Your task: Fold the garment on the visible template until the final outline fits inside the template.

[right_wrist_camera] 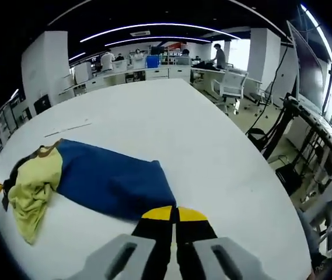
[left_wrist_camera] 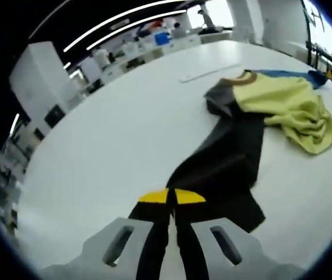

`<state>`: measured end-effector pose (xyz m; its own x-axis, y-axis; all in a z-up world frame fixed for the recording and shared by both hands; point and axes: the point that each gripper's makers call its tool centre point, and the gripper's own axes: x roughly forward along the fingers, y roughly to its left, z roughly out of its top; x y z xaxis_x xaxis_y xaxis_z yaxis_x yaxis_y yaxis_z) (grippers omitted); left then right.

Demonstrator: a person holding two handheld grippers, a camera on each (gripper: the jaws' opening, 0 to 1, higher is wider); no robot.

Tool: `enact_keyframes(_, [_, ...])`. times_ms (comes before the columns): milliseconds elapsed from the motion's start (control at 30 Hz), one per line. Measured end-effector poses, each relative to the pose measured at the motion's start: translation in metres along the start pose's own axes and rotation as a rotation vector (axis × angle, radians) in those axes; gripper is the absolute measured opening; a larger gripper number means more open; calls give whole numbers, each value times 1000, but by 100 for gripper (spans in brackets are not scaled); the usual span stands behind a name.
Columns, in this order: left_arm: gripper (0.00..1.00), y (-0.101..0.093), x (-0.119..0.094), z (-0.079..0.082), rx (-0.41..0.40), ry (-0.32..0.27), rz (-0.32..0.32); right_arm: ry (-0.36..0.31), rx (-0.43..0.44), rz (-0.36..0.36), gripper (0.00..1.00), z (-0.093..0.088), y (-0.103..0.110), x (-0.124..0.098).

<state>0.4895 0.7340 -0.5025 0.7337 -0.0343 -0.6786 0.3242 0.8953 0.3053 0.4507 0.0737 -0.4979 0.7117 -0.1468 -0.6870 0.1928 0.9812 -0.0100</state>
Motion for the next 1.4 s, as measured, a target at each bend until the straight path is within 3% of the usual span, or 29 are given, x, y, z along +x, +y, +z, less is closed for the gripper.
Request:
enact_keyframes(200, [0, 5, 3, 1, 4, 8, 11, 7, 3, -6, 0, -1, -6, 2])
enact_keyframes(567, [0, -1, 2, -5, -68, 8, -6, 4, -4, 13, 0, -5, -4, 2])
enact_keyframes(667, [0, -5, -1, -2, -71, -15, -23, -1, -38, 6, 0, -4, -3, -1])
enact_keyframes(700, [0, -11, -4, 9, -113, -76, -55, -4, -39, 7, 3, -3, -2, -2])
enact_keyframes(767, [1, -15, -6, 12, -136, -87, -84, -6, -39, 5, 11, -2, -1, -4])
enact_keyframes(1033, [17, -39, -14, 35, -106, -145, -174, 7, -31, 92, 23, -4, 26, -13])
enact_keyframes(1167, [22, -56, -17, 51, -188, -210, -265, 3, -48, 169, 31, -3, 49, -18])
enact_keyframes(1400, [33, -74, -21, 63, -156, -243, -318, -5, -66, 286, 44, 0, 87, -28])
